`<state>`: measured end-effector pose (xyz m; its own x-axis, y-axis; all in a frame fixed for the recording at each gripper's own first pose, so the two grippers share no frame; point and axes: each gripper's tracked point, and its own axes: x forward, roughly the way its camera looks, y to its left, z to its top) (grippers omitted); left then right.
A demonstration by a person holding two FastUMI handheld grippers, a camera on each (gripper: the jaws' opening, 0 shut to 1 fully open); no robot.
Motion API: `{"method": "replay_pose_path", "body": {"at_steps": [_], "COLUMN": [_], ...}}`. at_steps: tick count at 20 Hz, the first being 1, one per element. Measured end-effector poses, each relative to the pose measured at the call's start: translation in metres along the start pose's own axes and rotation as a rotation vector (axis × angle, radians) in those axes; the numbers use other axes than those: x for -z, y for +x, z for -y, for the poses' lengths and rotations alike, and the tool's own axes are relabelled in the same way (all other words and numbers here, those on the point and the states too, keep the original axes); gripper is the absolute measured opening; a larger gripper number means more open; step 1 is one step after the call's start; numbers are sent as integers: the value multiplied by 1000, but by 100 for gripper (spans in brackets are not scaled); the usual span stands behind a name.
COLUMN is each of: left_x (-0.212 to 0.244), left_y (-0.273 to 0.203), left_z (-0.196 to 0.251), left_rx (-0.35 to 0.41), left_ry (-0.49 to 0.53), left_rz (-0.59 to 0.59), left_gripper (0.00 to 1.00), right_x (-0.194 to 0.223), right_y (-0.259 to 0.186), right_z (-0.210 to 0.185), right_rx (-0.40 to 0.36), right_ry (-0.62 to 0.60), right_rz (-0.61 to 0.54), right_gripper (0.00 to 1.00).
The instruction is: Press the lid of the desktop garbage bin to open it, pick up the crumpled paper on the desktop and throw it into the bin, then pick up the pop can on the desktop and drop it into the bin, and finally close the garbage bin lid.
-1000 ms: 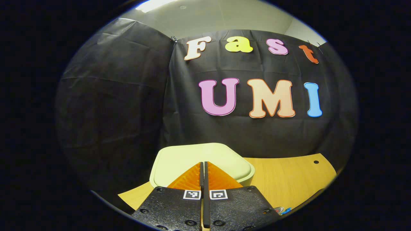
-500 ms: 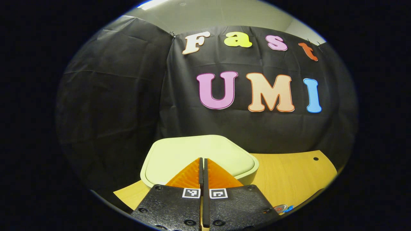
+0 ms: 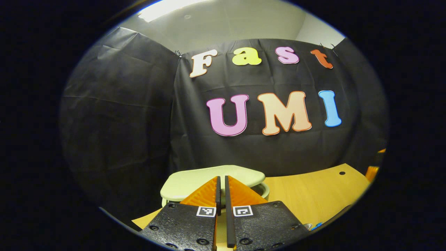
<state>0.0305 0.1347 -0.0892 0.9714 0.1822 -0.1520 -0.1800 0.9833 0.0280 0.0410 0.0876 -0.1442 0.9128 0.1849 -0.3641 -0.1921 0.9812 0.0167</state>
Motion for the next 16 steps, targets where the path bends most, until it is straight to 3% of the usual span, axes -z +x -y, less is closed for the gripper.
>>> {"method": "replay_pose_path", "body": {"at_steps": [1, 2, 3, 4, 10, 11, 13, 14, 15, 16], "left_x": [-6, -11, -16, -19, -31, -33, -38, -41, -43, -45], "left_y": [-4, -8, -10, -14, -35, -38, -45, -48, -51, -55], "left_z": [-1, 1, 1, 1, -13, -16, -21, -24, -24, -24], "left_rx": [2, 7, 8, 7, -46, -58, -78, -84, -86, -93], "left_ry": [-1, -3, 1, 6, 56, 66, 84, 90, 93, 95], "left_rz": [14, 23, 31, 39, 65, 71, 82, 86, 91, 92], "left_gripper": [5, 12, 21, 45, 88, 91, 86, 88, 96, 93], "right_x": [9, 17, 26, 34, 115, 131, 158, 168, 178, 185], "right_y": [4, 8, 11, 16, 40, 40, 41, 41, 40, 41], "right_z": [-2, -4, -6, -7, -8, -8, -8, -10, -13, -15], "right_rx": [-11, -25, -37, -48, -85, -88, -102, -113, -124, -133], "right_ry": [-6, -12, -20, -32, -100, -105, -115, -121, -125, -130], "right_rz": [-22, -42, -58, -74, -233, -269, -336, -365, -389, -408], "right_gripper": [99, 99, 99, 99, 99, 99, 99, 99, 99, 99]}}
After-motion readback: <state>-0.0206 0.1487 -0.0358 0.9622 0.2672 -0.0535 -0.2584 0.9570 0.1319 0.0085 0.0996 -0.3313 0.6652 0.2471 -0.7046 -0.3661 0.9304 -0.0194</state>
